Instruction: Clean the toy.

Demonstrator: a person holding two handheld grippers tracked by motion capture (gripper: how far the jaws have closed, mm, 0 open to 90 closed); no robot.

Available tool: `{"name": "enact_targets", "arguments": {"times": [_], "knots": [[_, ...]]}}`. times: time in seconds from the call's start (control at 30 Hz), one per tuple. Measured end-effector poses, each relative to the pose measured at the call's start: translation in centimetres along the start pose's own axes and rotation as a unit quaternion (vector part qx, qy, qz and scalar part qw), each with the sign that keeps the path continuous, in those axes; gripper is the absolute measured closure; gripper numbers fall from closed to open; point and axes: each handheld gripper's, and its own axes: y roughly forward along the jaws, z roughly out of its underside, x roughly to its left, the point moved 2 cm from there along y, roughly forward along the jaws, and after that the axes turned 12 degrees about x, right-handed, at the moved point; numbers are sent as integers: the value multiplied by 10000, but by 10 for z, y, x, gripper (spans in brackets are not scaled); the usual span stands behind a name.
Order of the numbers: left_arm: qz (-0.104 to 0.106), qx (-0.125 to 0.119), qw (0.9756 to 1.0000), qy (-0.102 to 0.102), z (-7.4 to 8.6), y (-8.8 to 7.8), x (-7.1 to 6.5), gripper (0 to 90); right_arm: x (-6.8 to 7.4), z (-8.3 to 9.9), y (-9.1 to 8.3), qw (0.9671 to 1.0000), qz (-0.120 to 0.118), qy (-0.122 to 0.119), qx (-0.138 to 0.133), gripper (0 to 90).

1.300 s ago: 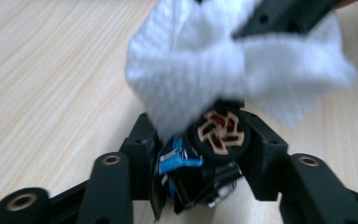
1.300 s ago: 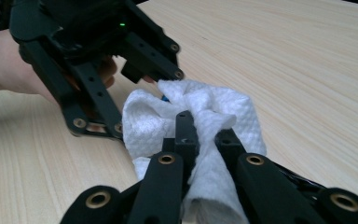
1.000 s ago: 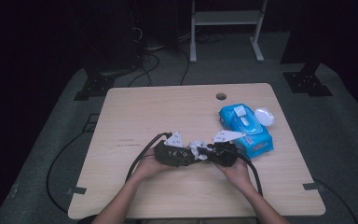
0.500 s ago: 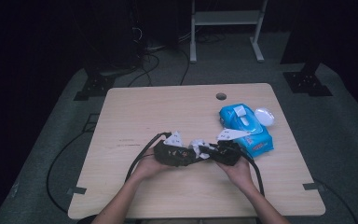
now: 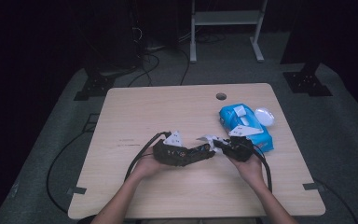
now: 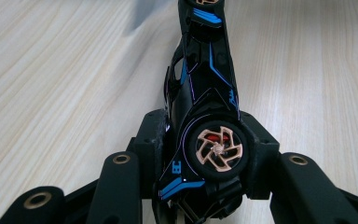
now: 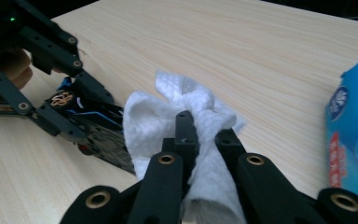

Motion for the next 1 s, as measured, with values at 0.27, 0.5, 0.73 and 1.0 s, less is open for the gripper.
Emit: {"name": "enact_targets", "arguments": {"times": [0.27, 0.5, 0.73, 1.0], "knots": [[-31, 4, 10000, -95, -4, 2, 1, 573, 22, -7, 8, 9982, -536, -236, -93, 832], [-53, 60, 10000, 19, -2, -1, 1, 580, 7, -1, 9, 9990, -458, 10, -17, 832], [-33, 82, 9999, -59, 3, -5, 3, 573, 0, 2, 8, 9993, -338, 116, 53, 832], [-241, 151, 9996, 40, -10, -5, -2, 504, 18, 0, 16, 9983, -587, 24, 50, 832]]}}
